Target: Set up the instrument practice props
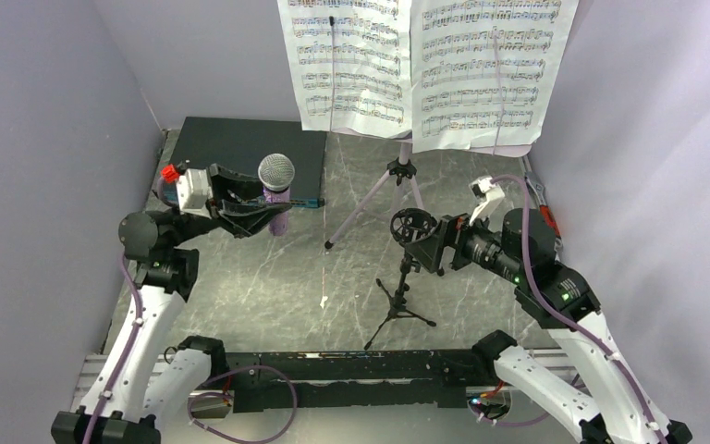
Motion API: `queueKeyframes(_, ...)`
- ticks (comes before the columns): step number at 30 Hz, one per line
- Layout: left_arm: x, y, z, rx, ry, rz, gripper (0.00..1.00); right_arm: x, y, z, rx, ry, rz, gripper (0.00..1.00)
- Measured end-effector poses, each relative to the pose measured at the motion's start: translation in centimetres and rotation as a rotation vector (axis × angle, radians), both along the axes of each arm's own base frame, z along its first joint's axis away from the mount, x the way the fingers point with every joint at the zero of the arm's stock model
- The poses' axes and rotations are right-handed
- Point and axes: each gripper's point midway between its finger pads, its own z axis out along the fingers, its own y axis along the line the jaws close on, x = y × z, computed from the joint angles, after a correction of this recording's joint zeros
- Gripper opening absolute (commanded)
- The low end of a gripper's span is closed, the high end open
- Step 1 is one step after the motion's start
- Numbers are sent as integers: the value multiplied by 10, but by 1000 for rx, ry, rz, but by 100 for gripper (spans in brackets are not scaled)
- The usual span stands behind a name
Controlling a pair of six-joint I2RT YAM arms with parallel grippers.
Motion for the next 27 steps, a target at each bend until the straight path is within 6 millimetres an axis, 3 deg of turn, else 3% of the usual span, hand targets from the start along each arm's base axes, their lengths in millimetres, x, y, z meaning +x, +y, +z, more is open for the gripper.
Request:
queueKeyframes(12,6,-41,-12,0,11,-120,3,0,26,9,69,-38,135,99)
queueKeyframes(21,3,-105,-18,-1,-9,-215,3,2,29,6,81,-48,142,100)
queueKeyframes(27,9,-132,-5,-15,-28,-218,3,0,25,4,95,-64,119,100)
